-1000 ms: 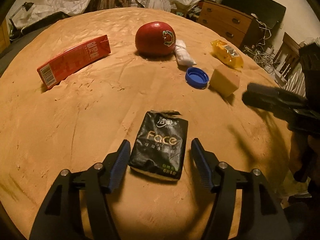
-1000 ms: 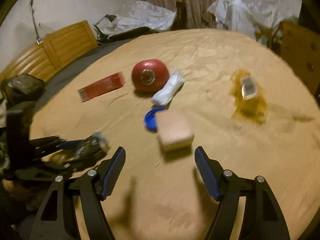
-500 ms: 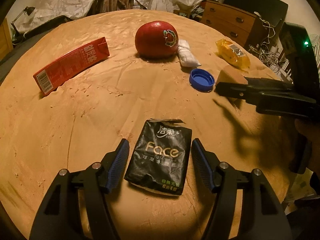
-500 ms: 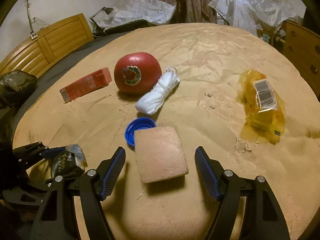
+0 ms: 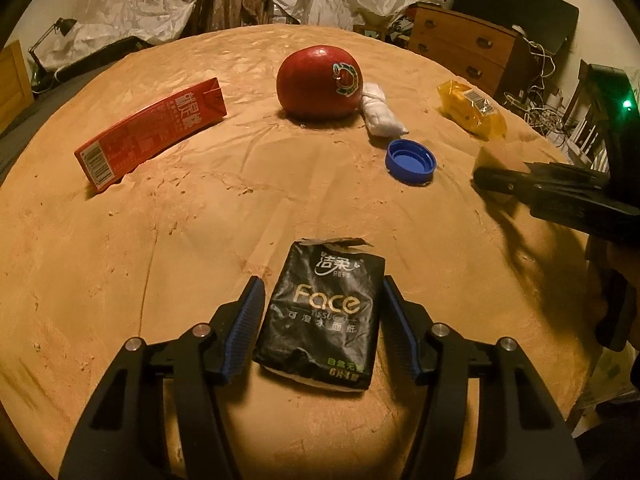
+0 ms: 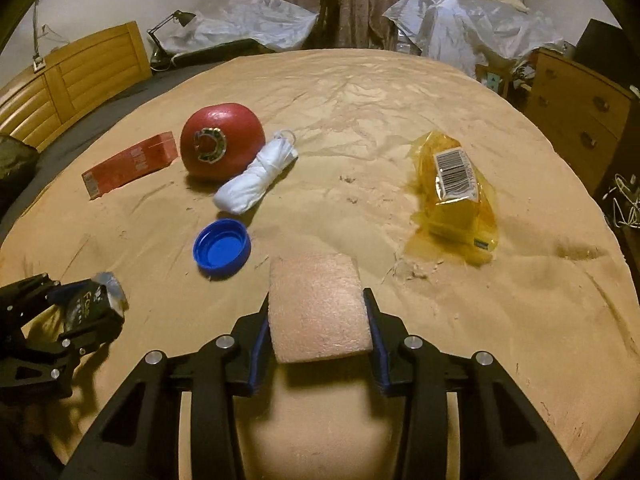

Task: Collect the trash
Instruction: 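Lift the tissue pack and sponge pad with both tools off the bed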

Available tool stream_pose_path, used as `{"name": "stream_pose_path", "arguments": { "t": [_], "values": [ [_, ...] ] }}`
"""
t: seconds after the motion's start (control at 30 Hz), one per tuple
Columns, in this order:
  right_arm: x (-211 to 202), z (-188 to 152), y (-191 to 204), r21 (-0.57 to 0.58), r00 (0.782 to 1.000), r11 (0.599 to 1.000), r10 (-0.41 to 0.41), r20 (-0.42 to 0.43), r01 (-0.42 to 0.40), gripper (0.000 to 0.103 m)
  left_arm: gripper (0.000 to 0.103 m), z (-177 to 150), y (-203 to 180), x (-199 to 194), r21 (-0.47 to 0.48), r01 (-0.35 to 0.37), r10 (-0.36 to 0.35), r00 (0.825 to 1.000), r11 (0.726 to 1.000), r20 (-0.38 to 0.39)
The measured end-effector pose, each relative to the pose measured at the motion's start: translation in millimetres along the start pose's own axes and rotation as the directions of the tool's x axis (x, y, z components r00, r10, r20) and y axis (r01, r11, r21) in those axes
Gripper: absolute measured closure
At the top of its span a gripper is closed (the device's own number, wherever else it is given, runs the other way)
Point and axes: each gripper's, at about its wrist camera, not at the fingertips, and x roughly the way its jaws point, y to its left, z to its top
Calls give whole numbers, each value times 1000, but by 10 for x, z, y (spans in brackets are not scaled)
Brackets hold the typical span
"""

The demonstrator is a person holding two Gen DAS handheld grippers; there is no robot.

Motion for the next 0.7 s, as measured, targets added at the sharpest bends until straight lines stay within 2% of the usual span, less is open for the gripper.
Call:
{"name": "stream_pose_path", "arguments": {
  "t": [0.1,0.2,0.23,0.37,0.53,0.63,0.7],
  "values": [
    [-3,-8,20,0,1000,1000,20,10,-20,62,47,-1,-6,-8,-2,-1,1,1000,1000,0],
    [-61,-9,82,11,999,1000,14,33,-15,63,54,0,2,-23,-14,-13,13,1000,1000,5],
    [-106,-19,115,9,999,1000,11,44,-12,63,58,-2,17,-42,-26,-14,14,1000,1000,10],
    [-389,-97,276,5,995,1000,5,96,-6,63,60,-29,45,-154,-60,-2,5,999,998,38],
    [-835,-256,495,2,985,1000,6,171,-6,63,60,-72,-123,-558,-48,-3,9,991,999,135],
    [-1152,-349,632,-4,974,1000,-9,226,10,63,60,-54,-271,-878,-33,-34,40,978,999,206],
    [-1384,-410,695,6,964,1000,-15,264,14,63,60,-34,-374,-1131,-29,-68,74,963,997,260]
  ]
}}
